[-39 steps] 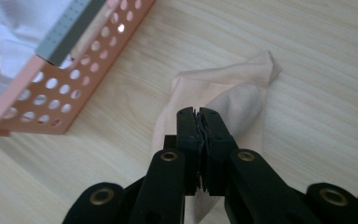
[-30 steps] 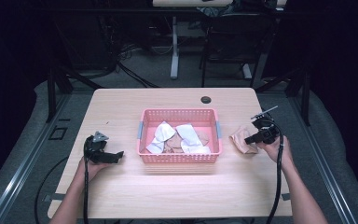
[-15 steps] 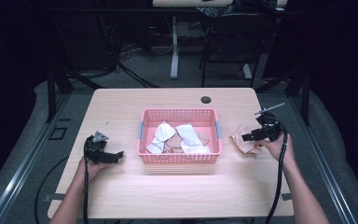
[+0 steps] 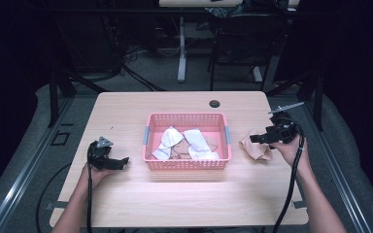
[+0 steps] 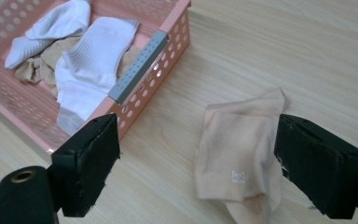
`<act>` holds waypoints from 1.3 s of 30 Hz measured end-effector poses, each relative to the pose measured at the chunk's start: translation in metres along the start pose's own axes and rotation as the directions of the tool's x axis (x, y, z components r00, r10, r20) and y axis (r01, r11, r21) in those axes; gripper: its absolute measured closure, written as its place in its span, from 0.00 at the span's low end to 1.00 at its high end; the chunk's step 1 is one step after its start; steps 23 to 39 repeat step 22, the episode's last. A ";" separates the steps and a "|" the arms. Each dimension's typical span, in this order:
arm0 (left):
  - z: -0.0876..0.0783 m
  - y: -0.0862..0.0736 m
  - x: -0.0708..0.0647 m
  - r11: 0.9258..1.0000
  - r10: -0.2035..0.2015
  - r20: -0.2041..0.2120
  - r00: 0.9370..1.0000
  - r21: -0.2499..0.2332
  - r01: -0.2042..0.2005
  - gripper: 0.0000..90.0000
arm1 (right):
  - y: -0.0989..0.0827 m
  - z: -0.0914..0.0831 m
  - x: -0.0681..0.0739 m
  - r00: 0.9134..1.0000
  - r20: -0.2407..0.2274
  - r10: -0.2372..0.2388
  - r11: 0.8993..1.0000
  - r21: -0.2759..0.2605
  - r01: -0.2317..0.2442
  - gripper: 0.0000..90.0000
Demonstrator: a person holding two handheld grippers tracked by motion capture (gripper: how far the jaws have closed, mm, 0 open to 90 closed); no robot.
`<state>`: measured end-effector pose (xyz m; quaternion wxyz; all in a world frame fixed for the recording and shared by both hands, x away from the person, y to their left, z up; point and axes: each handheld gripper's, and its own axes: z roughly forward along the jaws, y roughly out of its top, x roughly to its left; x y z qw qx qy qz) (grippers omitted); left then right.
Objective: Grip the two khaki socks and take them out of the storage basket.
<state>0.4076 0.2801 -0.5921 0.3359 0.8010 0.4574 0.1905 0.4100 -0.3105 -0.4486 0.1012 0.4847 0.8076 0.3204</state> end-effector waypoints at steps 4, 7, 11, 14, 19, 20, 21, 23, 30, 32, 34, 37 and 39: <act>0.000 0.000 0.000 1.000 0.001 0.000 1.000 -0.001 -0.001 0.00 | -0.005 -0.006 0.008 1.000 -0.005 -0.011 1.000 -0.011 0.011 0.10; 0.000 0.000 0.000 1.000 0.001 0.001 1.000 0.000 -0.001 0.00 | -0.015 -0.011 0.014 1.000 0.013 -0.027 0.999 -0.022 0.027 0.09; 0.000 0.000 0.000 1.000 0.002 0.002 1.000 0.000 -0.002 0.00 | -0.036 -0.015 0.017 0.999 0.032 -0.043 0.999 -0.022 0.044 0.07; 0.000 0.000 0.000 1.000 0.004 0.002 1.000 0.002 -0.004 0.00 | -0.051 -0.018 0.018 0.997 0.052 -0.057 0.998 -0.008 0.057 0.06; 0.000 0.000 0.000 1.000 0.004 0.002 1.000 0.002 -0.004 0.00 | -0.073 -0.021 0.013 0.996 0.071 -0.056 0.998 0.024 0.055 0.06; 0.000 0.000 0.000 1.000 0.004 0.002 1.000 0.002 -0.004 0.00 | -0.076 -0.021 0.012 0.996 0.078 -0.053 0.998 0.036 0.050 0.06; 0.000 0.000 0.000 1.000 0.004 0.002 1.000 0.002 -0.004 0.00 | -0.080 -0.021 0.011 0.995 0.087 -0.053 0.998 0.042 0.049 0.06; 0.000 0.000 0.000 1.000 0.004 0.002 1.000 0.002 -0.004 0.00 | -0.083 -0.021 0.011 0.993 0.105 -0.060 0.997 0.050 0.055 0.06; 0.000 0.000 0.000 1.000 0.004 0.002 1.000 0.002 -0.004 0.00 | -0.083 -0.021 0.011 0.993 0.105 -0.060 0.997 0.050 0.055 0.06; 0.000 0.000 0.000 1.000 0.004 0.002 1.000 0.002 -0.004 0.00 | -0.083 -0.021 0.011 0.993 0.105 -0.060 0.997 0.050 0.055 0.06; 0.000 0.000 0.000 1.000 0.004 0.002 1.000 0.002 -0.004 0.00 | -0.083 -0.021 0.011 0.993 0.105 -0.060 0.997 0.050 0.055 0.06; 0.000 0.000 0.000 1.000 0.004 0.002 1.000 0.002 -0.004 0.00 | -0.083 -0.021 0.011 0.993 0.105 -0.060 0.997 0.050 0.055 0.06; 0.000 0.000 0.000 1.000 0.004 0.002 1.000 0.002 -0.004 0.00 | -0.083 -0.021 0.011 0.993 0.105 -0.060 0.997 0.050 0.055 0.06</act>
